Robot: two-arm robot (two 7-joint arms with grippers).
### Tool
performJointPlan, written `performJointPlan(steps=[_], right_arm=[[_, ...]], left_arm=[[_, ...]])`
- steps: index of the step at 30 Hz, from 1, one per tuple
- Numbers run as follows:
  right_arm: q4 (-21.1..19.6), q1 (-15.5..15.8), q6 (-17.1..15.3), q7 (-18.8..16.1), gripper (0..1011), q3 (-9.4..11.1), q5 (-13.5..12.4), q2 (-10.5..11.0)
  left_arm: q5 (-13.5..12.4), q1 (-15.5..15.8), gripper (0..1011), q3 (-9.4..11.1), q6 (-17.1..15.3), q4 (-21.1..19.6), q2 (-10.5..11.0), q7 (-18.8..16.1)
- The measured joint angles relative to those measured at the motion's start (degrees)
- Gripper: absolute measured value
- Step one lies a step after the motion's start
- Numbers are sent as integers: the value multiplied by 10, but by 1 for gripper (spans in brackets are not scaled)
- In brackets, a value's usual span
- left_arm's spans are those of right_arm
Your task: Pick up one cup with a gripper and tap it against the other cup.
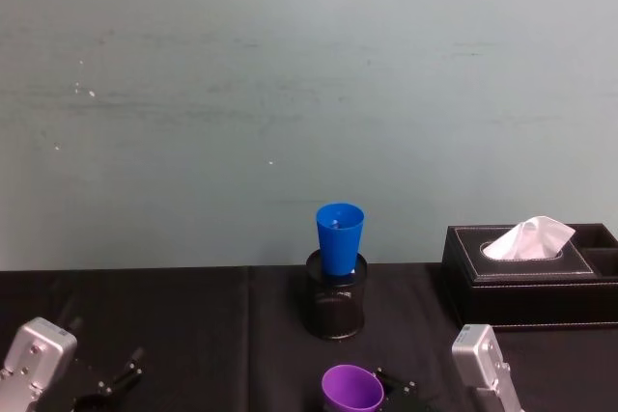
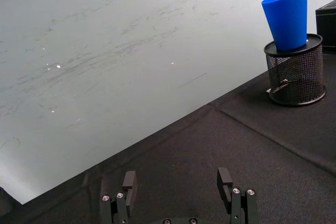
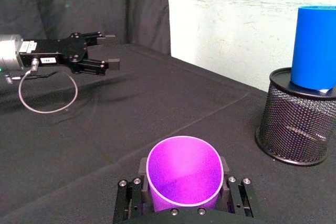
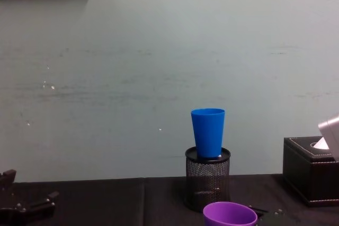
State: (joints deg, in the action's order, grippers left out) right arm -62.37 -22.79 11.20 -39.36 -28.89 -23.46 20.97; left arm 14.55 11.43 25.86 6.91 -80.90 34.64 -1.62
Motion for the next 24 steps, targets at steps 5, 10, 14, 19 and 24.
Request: performJointPlan(steps=[5,10,14,19,24], right_arm=[[0,0,0,0,734,0,0,0],[-11,0,-18,-9,734,2,-10,3],[-37,0,-44,-14,734,4,-22,12],[-68,-2,-75,-13,734,3,-30,25],[-97,-7,-99,-6,734,1,-32,38]], left_arm=[[0,0,1000,0,0,0,0,0],[0,0,1000,0,0,0,0,0],[0,0,1000,0,0,0,0,0],[0,0,1000,0,0,0,0,0],[0,0,1000,0,0,0,0,0]])
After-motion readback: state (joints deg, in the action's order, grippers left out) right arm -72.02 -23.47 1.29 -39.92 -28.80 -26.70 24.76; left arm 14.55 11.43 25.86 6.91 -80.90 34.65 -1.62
